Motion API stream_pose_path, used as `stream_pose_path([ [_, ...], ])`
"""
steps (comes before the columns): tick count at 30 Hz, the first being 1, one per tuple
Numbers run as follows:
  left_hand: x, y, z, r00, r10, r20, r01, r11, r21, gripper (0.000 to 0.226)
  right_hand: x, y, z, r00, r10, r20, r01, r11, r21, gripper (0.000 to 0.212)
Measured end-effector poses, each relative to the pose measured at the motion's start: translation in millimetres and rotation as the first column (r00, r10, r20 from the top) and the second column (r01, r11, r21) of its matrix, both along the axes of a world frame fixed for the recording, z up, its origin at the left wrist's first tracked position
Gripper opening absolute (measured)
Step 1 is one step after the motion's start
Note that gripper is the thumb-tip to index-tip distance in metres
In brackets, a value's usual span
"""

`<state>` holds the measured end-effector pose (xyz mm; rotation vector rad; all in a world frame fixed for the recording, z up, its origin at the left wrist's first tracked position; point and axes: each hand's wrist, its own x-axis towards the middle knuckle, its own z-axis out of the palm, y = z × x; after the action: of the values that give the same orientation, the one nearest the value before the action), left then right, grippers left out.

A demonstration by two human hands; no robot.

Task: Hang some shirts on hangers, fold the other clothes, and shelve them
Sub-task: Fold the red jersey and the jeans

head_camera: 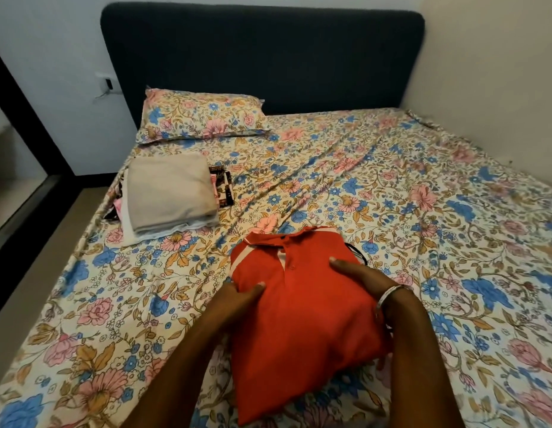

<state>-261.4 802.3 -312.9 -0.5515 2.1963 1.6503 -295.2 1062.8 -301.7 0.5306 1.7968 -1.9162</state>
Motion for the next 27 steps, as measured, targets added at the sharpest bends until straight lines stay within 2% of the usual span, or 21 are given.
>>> stream_pose_path([
  [3,0,5,-7,0.998,-0.051,0.025,0.051,0.999,-0.008,0.088,-2,1,-3,0.999,0.043,0.001,-0.043,0.998,0.049,0.059],
  [5,-1,6,-7,0.999,0.004,0.031,-0.006,0.996,0.086,0.094,-2,2,-4,0.998,0.053,-0.037,-0.049,0.996,0.078,0.062],
  [8,0,11,-7,0.995,0.103,-0.007,-0.101,0.985,0.138,0.080,3,1,1,0.989,0.050,-0.139,-0.039,0.996,0.080,0.063],
  [10,6,14,-2,0.986,0.136,-0.102,-0.127,0.988,0.092,0.075,11,-6,9,0.978,0.069,-0.196,-0.061,0.997,0.043,0.063],
  [14,24,-2,35,0.942,0.151,-0.300,-0.187,0.978,-0.094,0.066,20,-34,38,0.941,0.122,-0.315,-0.143,0.989,-0.045,0.052],
  [16,39,-28,56,0.899,0.198,-0.390,-0.253,0.963,-0.096,0.071,23,-56,51,0.918,0.138,-0.372,-0.204,0.968,-0.143,0.052],
  [18,51,-61,74,0.833,0.257,-0.490,-0.333,0.940,-0.074,0.074,15,-84,53,0.918,0.151,-0.367,-0.243,0.945,-0.219,0.051],
  [20,53,-96,66,0.776,0.361,-0.518,-0.449,0.892,-0.051,0.056,-2,-117,36,0.935,0.180,-0.305,-0.251,0.945,-0.211,0.056],
  [21,53,-116,54,0.778,0.393,-0.490,-0.491,0.867,-0.085,0.050,-7,-137,21,0.941,0.206,-0.268,-0.261,0.946,-0.193,0.065],
  [22,51,-132,36,0.799,0.434,-0.416,-0.508,0.858,-0.079,0.056,-9,-150,4,0.945,0.231,-0.232,-0.272,0.949,-0.162,0.075],
  [23,52,-149,15,0.820,0.486,-0.301,-0.519,0.854,-0.037,0.073,-9,-164,-15,0.949,0.247,-0.196,-0.277,0.951,-0.141,0.081],
  [24,53,-162,-4,0.836,0.530,-0.145,-0.526,0.848,0.068,0.084,-14,-173,-36,0.965,0.217,-0.146,-0.234,0.965,-0.117,0.079],
  [25,56,-173,-18,0.835,0.549,0.016,-0.540,0.815,0.208,0.085,-11,-179,-47,0.979,0.178,-0.098,-0.187,0.979,-0.086,0.070],
  [26,61,-183,-24,0.842,0.522,0.140,-0.538,0.784,0.311,0.076,-9,-183,-56,0.985,0.158,-0.072,-0.161,0.986,-0.038,0.065],
  [27,65,-188,-26,0.860,0.471,0.194,-0.508,0.765,0.395,0.066,-8,-183,-59,0.987,0.142,-0.077,-0.140,0.990,0.023,0.067],
])
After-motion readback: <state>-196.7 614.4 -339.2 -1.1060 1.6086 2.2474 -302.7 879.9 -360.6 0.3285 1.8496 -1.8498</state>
